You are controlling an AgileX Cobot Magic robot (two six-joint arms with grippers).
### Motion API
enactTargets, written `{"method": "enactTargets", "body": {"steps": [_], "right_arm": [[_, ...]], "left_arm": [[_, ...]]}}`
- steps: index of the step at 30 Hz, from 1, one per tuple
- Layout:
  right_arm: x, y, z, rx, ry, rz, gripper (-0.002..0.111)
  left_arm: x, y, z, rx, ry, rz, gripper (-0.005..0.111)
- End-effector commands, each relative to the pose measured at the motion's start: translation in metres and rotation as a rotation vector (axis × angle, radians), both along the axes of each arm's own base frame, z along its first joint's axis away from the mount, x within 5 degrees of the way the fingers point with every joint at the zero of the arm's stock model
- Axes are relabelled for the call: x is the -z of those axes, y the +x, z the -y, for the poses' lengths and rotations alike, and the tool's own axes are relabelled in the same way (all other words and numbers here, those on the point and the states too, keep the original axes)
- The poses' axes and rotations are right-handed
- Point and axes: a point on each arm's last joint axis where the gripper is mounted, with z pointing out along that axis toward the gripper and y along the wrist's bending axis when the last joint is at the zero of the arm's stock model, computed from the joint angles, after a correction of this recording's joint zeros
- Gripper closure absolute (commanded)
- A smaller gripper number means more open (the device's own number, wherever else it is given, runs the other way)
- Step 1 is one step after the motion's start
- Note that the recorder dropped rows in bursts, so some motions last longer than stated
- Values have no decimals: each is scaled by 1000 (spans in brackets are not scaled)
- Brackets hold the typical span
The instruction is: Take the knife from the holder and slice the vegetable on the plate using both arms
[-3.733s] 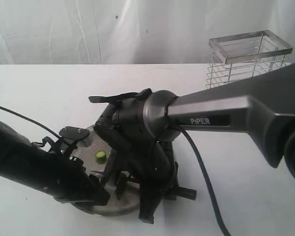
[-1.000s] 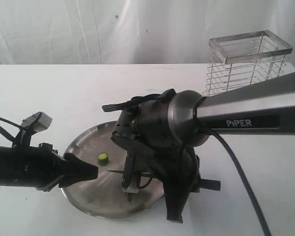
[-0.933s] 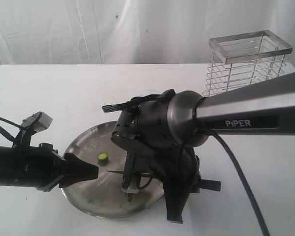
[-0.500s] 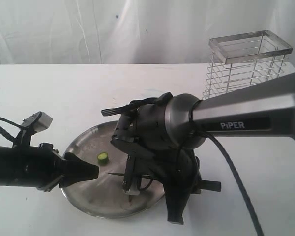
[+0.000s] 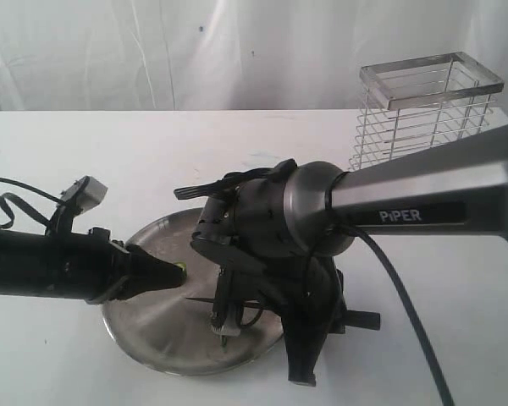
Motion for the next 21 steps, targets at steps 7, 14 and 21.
{"method": "enactTargets", "body": {"steps": [7, 14, 21], "right_arm": [[-3, 0, 2, -9, -7, 5, 108], [-4, 0, 2, -13, -10, 9, 108], [-4, 0, 2, -13, -10, 9, 108]], "left_arm": [[12, 19, 11, 44, -92, -33, 106], [22, 19, 11, 46, -85, -61, 106], [29, 19, 12, 51, -83, -83, 106]]}}
